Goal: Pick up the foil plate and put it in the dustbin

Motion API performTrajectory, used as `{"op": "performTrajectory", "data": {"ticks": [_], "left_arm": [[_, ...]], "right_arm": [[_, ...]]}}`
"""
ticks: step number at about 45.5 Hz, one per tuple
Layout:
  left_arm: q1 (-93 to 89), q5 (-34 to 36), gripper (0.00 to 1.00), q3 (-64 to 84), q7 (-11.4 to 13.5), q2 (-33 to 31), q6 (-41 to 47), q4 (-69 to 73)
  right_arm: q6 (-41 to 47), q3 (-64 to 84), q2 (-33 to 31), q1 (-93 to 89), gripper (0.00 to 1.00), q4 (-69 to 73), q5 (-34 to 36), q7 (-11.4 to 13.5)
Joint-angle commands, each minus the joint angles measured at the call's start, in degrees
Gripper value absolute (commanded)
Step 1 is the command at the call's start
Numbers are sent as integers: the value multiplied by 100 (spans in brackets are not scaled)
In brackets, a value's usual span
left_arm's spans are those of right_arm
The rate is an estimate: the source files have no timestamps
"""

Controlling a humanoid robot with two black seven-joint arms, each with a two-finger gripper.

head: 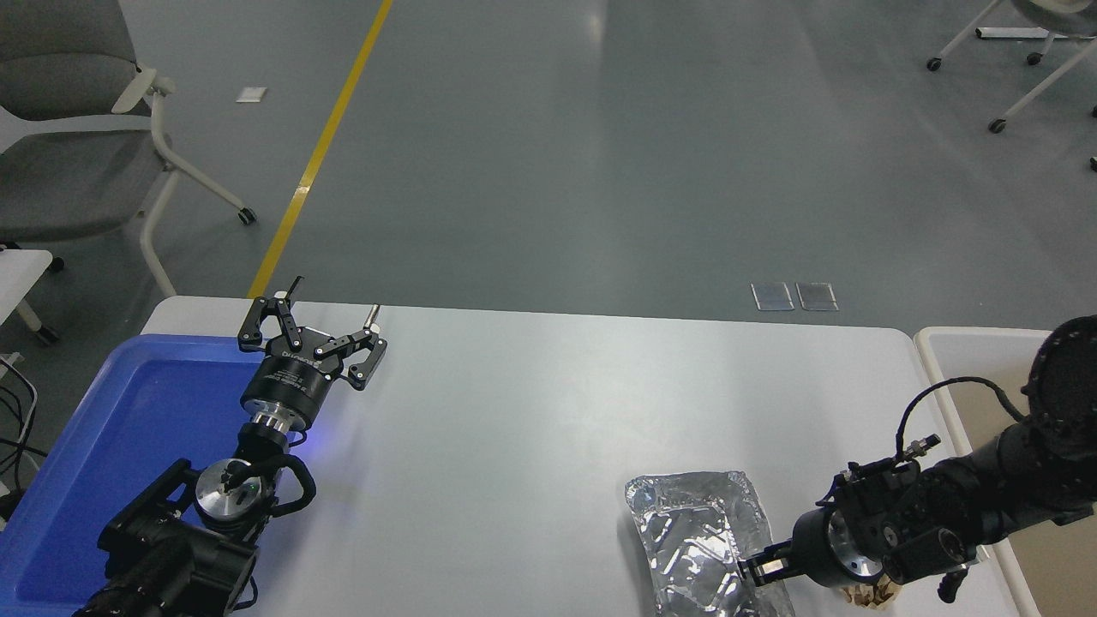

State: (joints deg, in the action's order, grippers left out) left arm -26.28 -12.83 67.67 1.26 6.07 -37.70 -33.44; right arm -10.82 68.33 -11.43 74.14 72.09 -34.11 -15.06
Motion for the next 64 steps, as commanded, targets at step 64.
{"op": "performTrajectory", "data": {"ticks": [64], "left_arm": [[0, 0, 99, 0, 6, 0, 0, 5]], "right_arm": [[4879, 691, -1326, 6771, 0, 2151, -78, -621]]}}
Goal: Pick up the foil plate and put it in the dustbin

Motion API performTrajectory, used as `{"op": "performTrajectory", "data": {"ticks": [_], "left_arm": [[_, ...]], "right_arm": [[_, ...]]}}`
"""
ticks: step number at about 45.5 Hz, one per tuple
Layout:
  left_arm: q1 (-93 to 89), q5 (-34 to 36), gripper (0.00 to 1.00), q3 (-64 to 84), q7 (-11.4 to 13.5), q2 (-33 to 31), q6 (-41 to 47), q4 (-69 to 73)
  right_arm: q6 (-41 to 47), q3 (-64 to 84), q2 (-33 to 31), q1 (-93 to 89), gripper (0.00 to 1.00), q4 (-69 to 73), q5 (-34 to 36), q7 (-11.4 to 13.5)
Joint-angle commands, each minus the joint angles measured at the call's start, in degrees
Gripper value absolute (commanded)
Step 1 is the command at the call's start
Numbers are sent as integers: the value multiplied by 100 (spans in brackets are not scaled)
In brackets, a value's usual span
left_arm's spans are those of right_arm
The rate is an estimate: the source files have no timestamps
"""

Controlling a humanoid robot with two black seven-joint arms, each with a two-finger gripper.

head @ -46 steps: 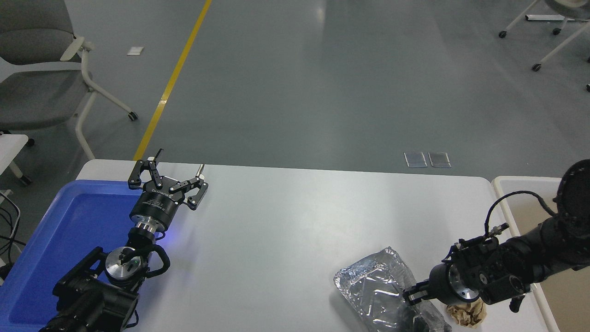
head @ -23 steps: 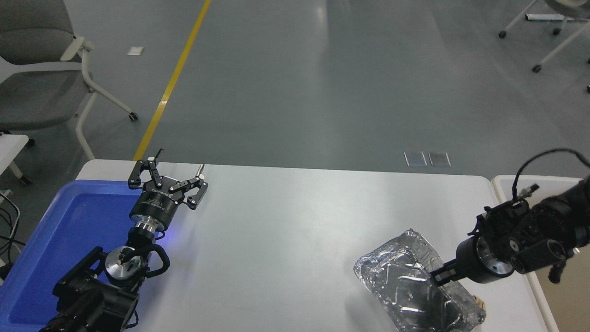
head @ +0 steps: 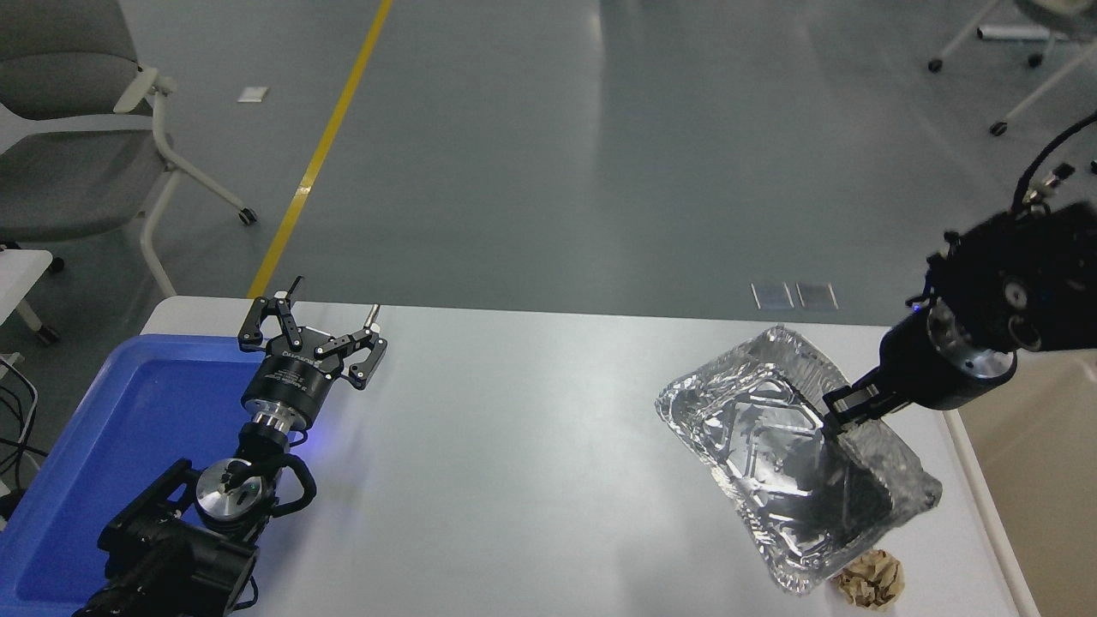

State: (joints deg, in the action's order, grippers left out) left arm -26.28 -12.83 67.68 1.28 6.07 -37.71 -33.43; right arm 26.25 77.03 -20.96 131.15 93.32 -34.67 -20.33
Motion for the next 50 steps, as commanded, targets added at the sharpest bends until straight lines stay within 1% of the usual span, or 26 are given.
{"op": "performTrajectory", "data": {"ticks": [1, 8, 27, 36, 45, 50], "left_arm": [[0, 0, 99, -1, 4, 0, 1, -6], [0, 0, 99, 0, -5, 0, 1, 3], [0, 0, 99, -1, 4, 0, 1, -6], [0, 0, 99, -1, 4, 0, 1, -6], [0, 0, 99, -1, 4, 0, 1, -6], [0, 0, 99, -1, 4, 0, 1, -6]], "right_arm": [[1276, -197, -426, 1140, 0, 28, -22, -94], [1664, -223, -698, 1465, 0, 28, -295, -94], [1638, -179, -953, 1317, 0, -200, -558, -85], [1620, -144, -1629, 728, 0, -841, -602, -76], [1480, -223, -2517, -177, 0, -1641, -1006, -67], [1471, -302, -2843, -660, 0, -2282, -998, -67]]}}
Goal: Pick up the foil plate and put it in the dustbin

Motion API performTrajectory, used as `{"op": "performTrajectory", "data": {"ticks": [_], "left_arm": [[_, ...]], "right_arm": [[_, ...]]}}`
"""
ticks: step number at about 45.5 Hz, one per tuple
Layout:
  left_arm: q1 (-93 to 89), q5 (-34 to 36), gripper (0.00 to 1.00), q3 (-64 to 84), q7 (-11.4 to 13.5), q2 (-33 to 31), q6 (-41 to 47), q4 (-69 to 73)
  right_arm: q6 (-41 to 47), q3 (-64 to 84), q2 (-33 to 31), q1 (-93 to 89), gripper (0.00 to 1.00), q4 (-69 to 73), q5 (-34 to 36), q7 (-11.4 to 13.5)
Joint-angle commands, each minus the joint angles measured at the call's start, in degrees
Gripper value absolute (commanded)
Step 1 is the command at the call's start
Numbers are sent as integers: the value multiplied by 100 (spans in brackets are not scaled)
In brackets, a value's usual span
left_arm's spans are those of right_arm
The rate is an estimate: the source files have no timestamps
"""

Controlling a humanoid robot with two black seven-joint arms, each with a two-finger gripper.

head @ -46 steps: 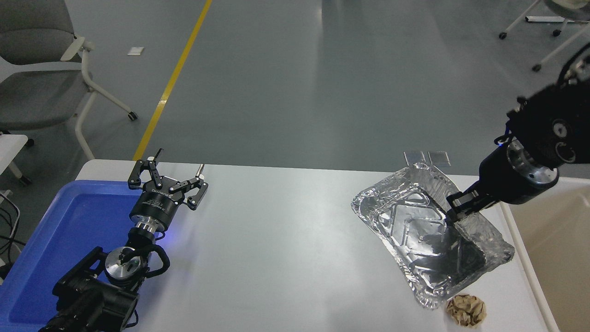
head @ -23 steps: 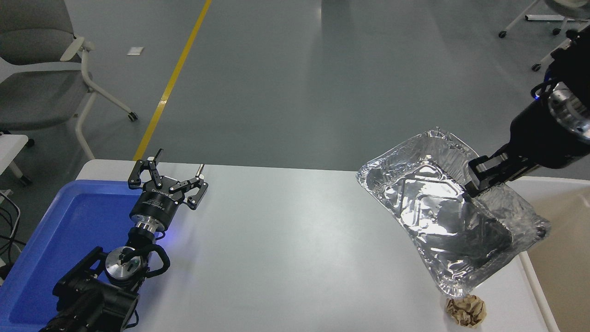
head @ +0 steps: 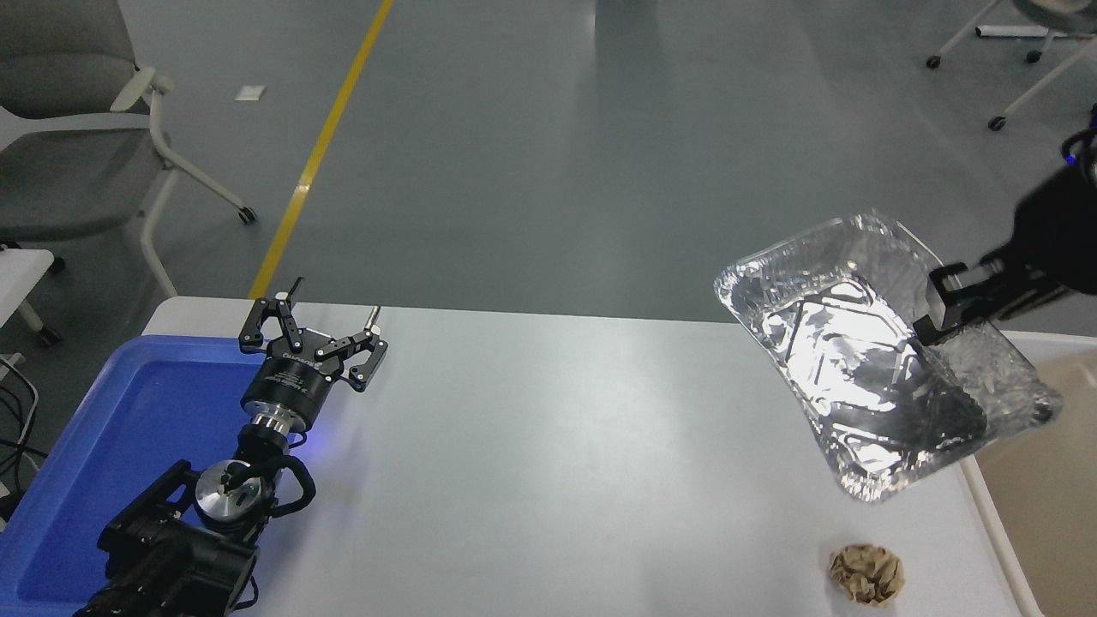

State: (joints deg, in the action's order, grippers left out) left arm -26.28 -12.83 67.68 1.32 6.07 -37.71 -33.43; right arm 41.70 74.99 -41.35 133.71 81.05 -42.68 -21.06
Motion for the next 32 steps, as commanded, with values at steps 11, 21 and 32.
{"op": "performTrajectory", "data": {"ticks": [11, 21, 32], "left_arm": [[0, 0, 99, 0, 0, 0, 0, 3], [0, 0, 99, 0, 0, 0, 0, 3], [0, 0, 99, 0, 0, 0, 0, -6]], "right_arm": [[-372, -178, -1183, -2304, 0, -2356, 584, -3], [-1066, -178, -1244, -3403, 0, -2630, 1279, 6], [-1928, -178, -1236, -4449, 0, -2919, 1929, 32]]}}
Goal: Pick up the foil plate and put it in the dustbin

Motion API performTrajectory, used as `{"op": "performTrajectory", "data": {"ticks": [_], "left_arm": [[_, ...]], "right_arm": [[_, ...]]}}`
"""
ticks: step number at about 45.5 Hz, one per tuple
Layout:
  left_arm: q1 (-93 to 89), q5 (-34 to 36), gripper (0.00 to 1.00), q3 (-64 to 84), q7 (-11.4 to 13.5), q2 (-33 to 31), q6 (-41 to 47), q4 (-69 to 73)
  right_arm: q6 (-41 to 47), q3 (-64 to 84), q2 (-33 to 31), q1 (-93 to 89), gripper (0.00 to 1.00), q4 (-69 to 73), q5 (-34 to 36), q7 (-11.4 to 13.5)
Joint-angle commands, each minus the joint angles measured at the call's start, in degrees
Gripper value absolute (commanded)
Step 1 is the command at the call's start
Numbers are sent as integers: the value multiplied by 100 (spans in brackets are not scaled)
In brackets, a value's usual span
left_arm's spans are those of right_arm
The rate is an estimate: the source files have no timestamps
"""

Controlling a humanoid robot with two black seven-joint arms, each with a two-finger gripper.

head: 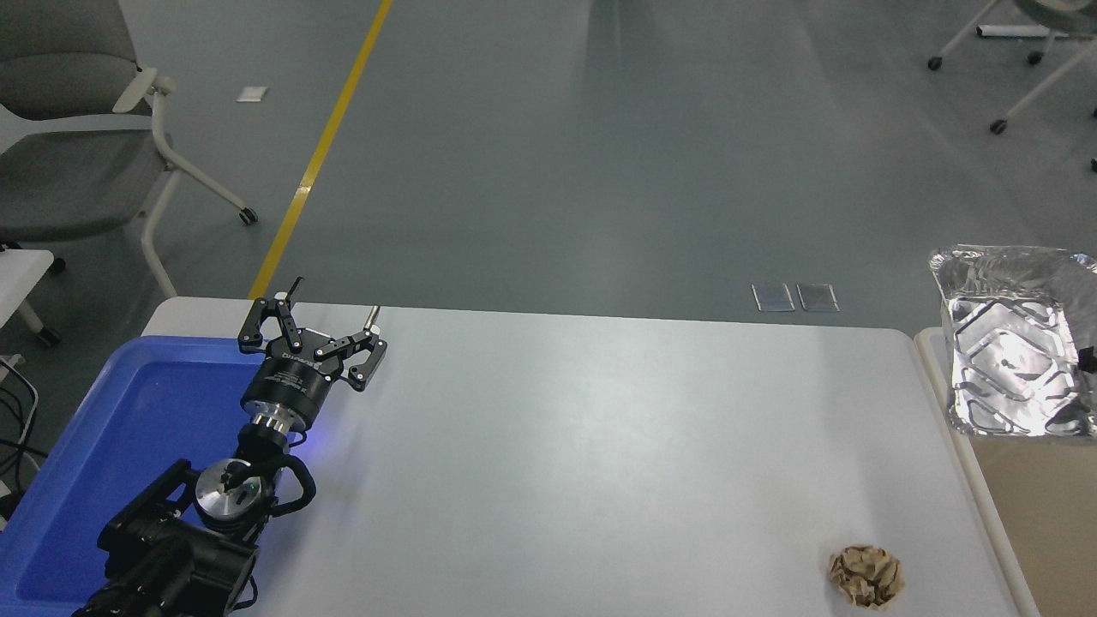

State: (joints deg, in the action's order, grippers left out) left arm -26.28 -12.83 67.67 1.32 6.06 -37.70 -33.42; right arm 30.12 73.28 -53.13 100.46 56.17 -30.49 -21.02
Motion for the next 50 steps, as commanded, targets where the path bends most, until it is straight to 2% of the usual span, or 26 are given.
{"op": "performTrajectory", "data": {"ticks": [1, 8, 18, 26, 31, 50], "left_arm": [[0, 0, 99, 0, 0, 0, 0, -6], [0, 0, 99, 0, 0, 0, 0, 2], [0, 0, 99, 0, 0, 0, 0, 2], [0, 0, 99, 0, 0, 0, 0, -6], [0, 0, 99, 0, 0, 0, 0, -6], [0, 0, 99, 0, -9, 0, 0, -6]], "right_arm": [[-841, -7, -48, -1238, 0, -501, 816, 37], [-1289, -7, 58, -1986, 0, -879, 1739, 46], [-2001, -516, 128, -2812, 0, -1125, 2240, 116], [-2089, -1272, 154, -3682, 0, -1758, 2662, 678], [-2274, -1676, 189, -4174, 0, -2110, 2908, 924], [-2617, -2933, 506, -5519, 0, -3103, 3032, 1337]]}}
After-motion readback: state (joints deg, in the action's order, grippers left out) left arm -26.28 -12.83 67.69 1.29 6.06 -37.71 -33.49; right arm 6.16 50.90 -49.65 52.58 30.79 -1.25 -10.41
